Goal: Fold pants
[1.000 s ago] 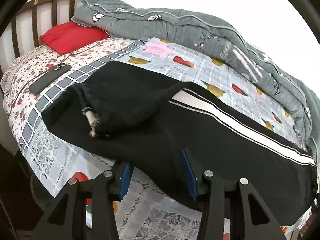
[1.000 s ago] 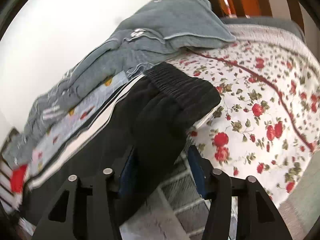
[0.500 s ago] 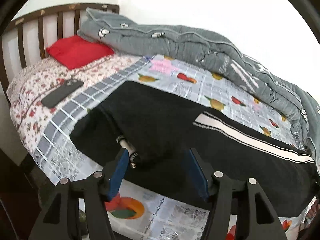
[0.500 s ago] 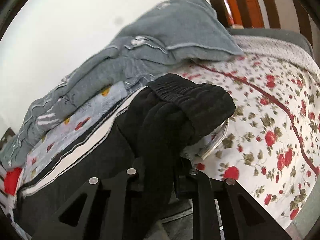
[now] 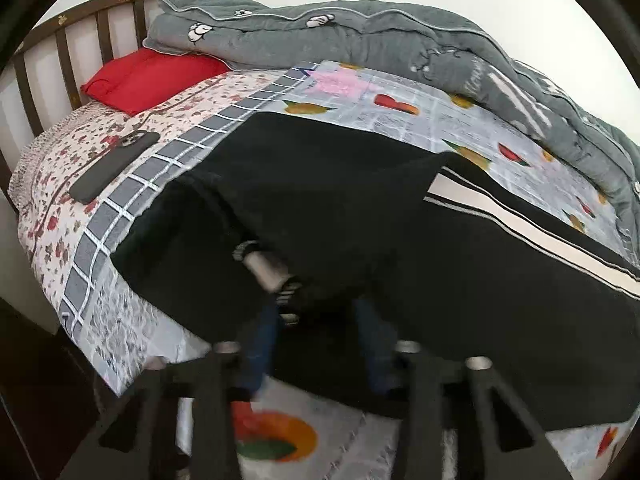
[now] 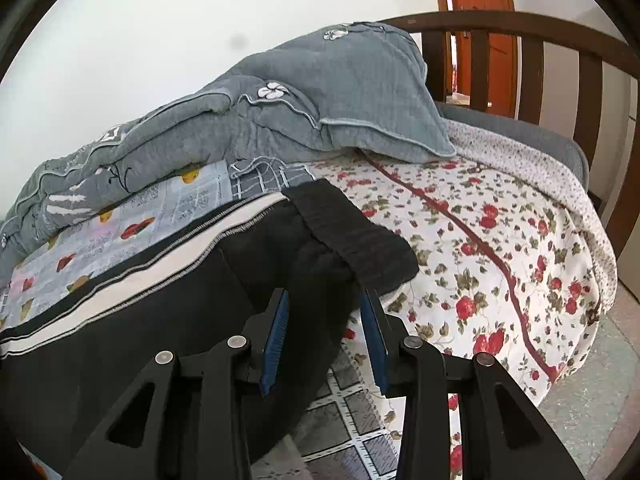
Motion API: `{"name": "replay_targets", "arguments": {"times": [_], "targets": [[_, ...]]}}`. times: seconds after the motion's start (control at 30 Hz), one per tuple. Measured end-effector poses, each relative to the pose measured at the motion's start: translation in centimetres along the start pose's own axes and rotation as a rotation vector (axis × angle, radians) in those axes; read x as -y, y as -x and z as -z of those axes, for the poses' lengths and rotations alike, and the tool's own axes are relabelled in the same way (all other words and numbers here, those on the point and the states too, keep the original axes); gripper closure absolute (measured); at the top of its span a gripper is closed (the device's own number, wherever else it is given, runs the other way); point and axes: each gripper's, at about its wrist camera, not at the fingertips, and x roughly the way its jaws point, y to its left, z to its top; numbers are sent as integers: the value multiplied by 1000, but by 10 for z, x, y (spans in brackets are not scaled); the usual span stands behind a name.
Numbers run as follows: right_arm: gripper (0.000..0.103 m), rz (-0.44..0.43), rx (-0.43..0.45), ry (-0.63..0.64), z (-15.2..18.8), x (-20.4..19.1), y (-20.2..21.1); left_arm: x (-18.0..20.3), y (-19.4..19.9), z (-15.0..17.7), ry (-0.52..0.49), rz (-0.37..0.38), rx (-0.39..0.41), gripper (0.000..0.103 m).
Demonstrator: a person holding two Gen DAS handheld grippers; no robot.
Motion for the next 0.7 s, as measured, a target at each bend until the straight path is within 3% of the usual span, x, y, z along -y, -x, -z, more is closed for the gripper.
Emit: {"name": "replay_targets", "arguments": {"times": [0.47,0.7], "targets": [[66,-36,1,74,-21,-83,0,-17,-4,-80,75,-1,163,80],[66,-47,-17,138,-16,-125,-11,-18,-13,-98,60,-6,151,80]]}}
